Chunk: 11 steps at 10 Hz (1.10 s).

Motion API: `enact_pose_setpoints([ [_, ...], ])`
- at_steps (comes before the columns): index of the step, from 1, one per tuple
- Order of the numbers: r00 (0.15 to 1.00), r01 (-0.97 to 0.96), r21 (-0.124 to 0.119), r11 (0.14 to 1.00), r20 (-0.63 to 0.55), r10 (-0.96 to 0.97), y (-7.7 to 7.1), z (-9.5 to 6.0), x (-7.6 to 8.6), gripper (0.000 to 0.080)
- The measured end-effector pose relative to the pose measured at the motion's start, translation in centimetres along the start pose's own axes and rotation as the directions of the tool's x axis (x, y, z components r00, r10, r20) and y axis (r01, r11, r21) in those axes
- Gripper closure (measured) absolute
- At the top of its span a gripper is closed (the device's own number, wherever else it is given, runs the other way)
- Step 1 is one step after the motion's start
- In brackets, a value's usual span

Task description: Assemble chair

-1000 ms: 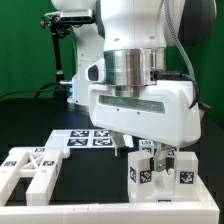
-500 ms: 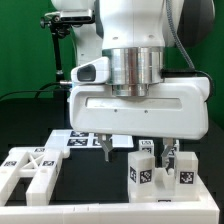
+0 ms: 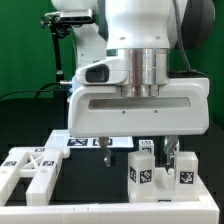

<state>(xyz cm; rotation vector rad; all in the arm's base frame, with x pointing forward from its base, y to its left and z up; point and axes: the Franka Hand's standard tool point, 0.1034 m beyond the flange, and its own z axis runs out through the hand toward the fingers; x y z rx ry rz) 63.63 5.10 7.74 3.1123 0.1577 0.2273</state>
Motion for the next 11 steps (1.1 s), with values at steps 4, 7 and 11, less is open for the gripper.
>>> enact_pose_setpoints([
  [4,0.993,0.121,0.003,0.993,0.008,-0.121,0.31,0.06,-0.19,0.0404],
  [7,0.996,0.085,0.003,0.996,0.008,-0.085,0.34,0.07,-0.19,0.0512],
  [11,0.989,-0.146,0.003,0.989,0.009,0.146,0.3,0.1,-0.21,0.0512],
])
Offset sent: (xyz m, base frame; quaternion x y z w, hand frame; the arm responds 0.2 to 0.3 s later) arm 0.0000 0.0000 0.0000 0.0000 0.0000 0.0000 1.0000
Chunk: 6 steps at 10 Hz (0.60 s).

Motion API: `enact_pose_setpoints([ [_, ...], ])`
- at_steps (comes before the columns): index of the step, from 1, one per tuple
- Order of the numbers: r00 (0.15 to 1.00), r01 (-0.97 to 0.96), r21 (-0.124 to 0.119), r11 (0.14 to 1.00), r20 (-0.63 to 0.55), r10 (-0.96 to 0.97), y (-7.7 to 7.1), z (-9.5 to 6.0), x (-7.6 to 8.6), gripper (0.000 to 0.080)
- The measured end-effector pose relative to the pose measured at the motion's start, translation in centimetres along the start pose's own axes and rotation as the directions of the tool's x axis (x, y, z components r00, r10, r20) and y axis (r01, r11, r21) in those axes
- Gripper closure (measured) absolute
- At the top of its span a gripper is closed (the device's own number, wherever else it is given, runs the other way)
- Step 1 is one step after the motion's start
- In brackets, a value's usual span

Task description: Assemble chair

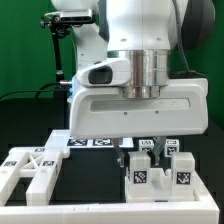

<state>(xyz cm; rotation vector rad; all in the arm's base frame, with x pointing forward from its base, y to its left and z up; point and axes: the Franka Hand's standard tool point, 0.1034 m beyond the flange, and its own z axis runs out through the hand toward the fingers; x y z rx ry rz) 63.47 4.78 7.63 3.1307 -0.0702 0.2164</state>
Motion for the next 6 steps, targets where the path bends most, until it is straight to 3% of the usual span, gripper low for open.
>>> enact_pose_setpoints([
  [2,0.976,-0.216,0.011,0.976,0.003,0.216,0.03,0.03,-0.06,0.0512],
  [4,0.895,-0.445,0.021,0.895,0.012,0.445,-0.17,0.07,-0.14,0.0512],
  [6,0.726,-0.687,0.014,0.726,0.014,0.687,-0.23,0.16,-0.21,0.0512],
])
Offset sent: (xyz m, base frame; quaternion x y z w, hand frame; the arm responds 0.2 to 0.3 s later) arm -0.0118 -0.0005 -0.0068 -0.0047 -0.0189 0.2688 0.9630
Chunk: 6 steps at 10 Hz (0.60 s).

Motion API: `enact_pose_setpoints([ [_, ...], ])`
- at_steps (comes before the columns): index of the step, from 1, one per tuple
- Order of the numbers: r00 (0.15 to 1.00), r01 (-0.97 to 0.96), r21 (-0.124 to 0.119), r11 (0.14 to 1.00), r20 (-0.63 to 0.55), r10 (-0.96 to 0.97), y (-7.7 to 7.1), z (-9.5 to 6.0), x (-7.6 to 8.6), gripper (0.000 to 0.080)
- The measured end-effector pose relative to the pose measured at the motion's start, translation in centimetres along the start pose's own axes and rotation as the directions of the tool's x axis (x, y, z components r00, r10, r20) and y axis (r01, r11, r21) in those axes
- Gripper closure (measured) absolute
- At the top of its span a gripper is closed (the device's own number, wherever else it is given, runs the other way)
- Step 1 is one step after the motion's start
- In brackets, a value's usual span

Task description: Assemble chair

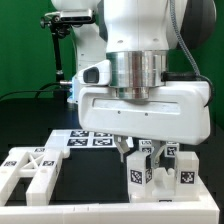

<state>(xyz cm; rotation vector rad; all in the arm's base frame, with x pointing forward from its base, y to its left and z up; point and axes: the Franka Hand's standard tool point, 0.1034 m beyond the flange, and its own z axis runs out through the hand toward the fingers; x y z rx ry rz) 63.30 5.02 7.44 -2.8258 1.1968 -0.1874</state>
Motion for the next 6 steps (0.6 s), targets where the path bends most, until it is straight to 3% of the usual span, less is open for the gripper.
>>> enact_pose_setpoints([
  [3,0.919,-0.394,-0.021,0.919,-0.005,0.394,-0.12,-0.01,-0.31,0.0512],
  [6,0.896,-0.444,-0.019,0.896,-0.003,0.444,-0.18,-0.01,-0.38,0.0486],
])
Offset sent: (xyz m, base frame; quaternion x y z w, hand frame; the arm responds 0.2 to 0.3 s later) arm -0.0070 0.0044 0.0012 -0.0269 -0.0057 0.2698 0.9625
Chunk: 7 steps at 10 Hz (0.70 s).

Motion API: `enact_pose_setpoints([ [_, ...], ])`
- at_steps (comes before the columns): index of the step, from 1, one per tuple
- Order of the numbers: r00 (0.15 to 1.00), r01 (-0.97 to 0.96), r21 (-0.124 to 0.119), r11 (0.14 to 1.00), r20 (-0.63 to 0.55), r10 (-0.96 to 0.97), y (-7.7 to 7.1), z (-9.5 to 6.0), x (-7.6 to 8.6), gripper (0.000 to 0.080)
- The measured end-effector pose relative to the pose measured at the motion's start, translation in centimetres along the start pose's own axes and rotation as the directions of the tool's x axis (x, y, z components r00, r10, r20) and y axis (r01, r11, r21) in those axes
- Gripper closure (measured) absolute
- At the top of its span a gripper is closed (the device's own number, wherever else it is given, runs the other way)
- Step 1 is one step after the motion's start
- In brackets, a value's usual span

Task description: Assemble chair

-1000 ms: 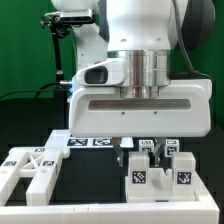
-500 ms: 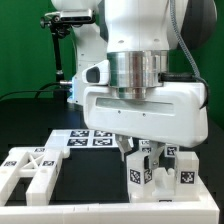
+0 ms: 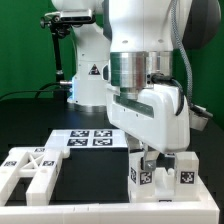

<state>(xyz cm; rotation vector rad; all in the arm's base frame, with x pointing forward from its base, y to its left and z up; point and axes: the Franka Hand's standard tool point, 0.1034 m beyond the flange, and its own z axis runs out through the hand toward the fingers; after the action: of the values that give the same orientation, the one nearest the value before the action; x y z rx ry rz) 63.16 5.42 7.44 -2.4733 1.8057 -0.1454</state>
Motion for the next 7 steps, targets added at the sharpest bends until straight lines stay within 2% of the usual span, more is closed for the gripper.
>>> enact_pose_setpoints([
  [1,0.999,0.048,0.0,0.999,0.0,-0.048,0.01,0.02,-0.05,0.0302],
  [2,0.993,0.116,0.002,0.993,0.0,-0.116,-0.01,0.04,-0.27,0.0302],
  [3,0.972,0.233,0.004,0.972,-0.004,-0.233,-0.17,-0.09,-0.39,0.0183],
  [4,0.935,0.354,0.007,0.935,-0.006,-0.353,-0.39,-0.3,-0.46,0.0156],
  [6,0.889,0.459,0.004,0.889,-0.006,-0.459,-0.25,-0.16,-0.37,0.0152],
  [7,0.807,0.59,0.002,0.807,-0.007,-0.59,-0.23,-0.16,-0.3,0.015],
])
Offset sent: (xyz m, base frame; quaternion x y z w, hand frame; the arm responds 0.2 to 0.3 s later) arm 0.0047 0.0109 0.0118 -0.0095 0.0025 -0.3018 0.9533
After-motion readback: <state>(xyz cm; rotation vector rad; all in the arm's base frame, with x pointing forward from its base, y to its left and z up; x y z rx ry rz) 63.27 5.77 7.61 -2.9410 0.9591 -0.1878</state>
